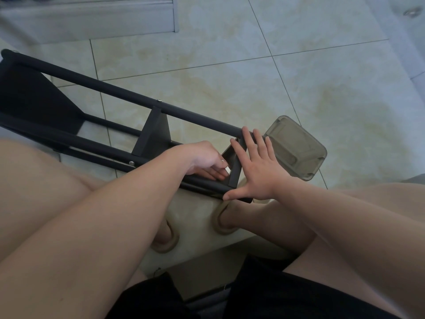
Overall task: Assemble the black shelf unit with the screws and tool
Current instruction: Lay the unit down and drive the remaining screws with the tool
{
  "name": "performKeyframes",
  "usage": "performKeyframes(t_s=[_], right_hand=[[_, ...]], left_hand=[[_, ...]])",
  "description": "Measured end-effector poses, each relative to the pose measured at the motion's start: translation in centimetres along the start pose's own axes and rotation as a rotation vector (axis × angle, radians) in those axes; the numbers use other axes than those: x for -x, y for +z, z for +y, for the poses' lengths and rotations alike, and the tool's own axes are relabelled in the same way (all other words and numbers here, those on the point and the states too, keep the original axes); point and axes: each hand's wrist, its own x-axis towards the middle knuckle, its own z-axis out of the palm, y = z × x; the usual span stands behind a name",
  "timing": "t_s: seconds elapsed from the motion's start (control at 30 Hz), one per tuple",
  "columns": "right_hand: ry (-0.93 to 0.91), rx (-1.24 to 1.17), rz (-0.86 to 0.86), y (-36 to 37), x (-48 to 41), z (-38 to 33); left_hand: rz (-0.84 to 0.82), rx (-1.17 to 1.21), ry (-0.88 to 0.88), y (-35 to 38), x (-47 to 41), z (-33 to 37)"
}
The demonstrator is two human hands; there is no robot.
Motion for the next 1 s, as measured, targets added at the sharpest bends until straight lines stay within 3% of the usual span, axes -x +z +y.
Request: performKeyframes(t_s=[0.5,1.0], right_hand=[[0.005,0.002,0.006,0.2,0.0,0.0],[0.008,-0.009,0.008,0.3,-0.1,0.0]], left_hand=[[-0.059,-0.198,-0.01,-0.8,-0.1,-0.2],[-0.027,-0.564,0.049,-1.1,0.7,-0.1]])
